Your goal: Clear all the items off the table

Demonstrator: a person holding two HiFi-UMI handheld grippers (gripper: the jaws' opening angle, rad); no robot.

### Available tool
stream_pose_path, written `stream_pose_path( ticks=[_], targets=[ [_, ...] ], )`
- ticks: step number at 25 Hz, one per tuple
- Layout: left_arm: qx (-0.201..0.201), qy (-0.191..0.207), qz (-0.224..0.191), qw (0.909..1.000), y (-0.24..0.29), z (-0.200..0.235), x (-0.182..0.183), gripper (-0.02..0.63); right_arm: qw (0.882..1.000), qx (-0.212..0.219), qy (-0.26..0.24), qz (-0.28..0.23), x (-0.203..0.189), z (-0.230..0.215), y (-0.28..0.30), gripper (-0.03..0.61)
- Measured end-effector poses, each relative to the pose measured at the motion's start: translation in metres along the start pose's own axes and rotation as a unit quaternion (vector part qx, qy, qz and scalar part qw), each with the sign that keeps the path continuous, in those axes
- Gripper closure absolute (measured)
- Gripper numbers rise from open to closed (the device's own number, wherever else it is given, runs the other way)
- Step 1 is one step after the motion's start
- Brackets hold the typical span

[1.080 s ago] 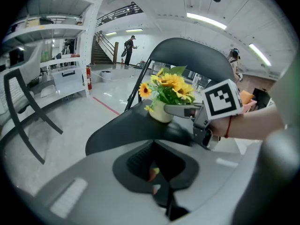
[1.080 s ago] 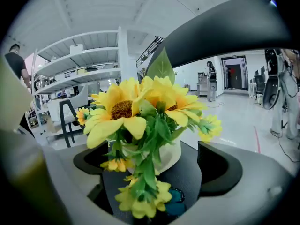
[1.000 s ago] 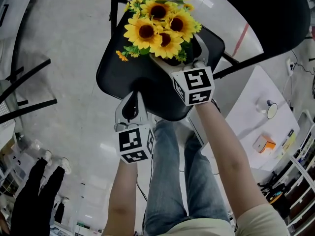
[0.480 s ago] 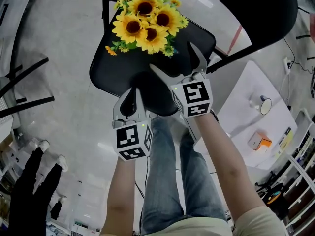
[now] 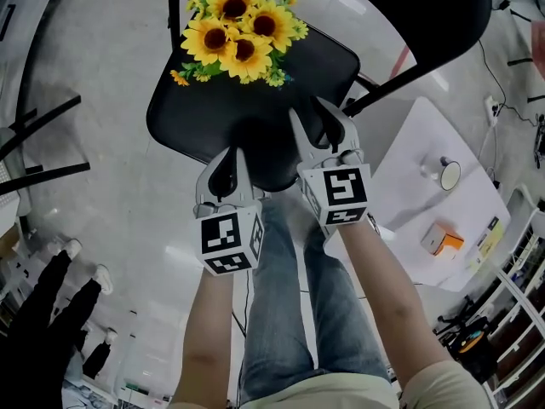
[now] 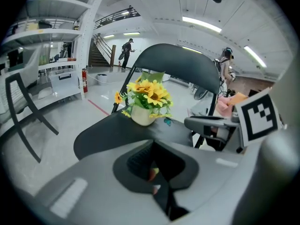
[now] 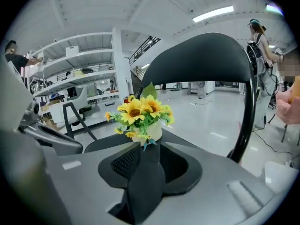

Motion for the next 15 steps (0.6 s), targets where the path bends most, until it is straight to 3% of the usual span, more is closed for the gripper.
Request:
stream_pose_path(
  ticks=[6, 15],
  targets=[
    [-0.025, 0.009, -0.009, 0.9996, -0.010, -0.018, 0.002, 0.604, 1.000, -0.012, 0.025, -0.009, -0.006, -0.011, -0.028, 0.535],
    [-0.030, 0.039, -0.011, 0.9987, -0.023, -0.049, -0.005, 0.604, 0.998, -0.039, 0.052, -0.012, -0.022, -0.033, -0.067, 0.578]
  ],
)
Point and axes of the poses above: the fingertips, and each gripper's own axes: y forward along the fingers, z to its left, x out of its top, the point moved 6 cm from there along -y, backward along the fingers, and after that the axes turned 11 degrees about z, right-handed, at the moved point
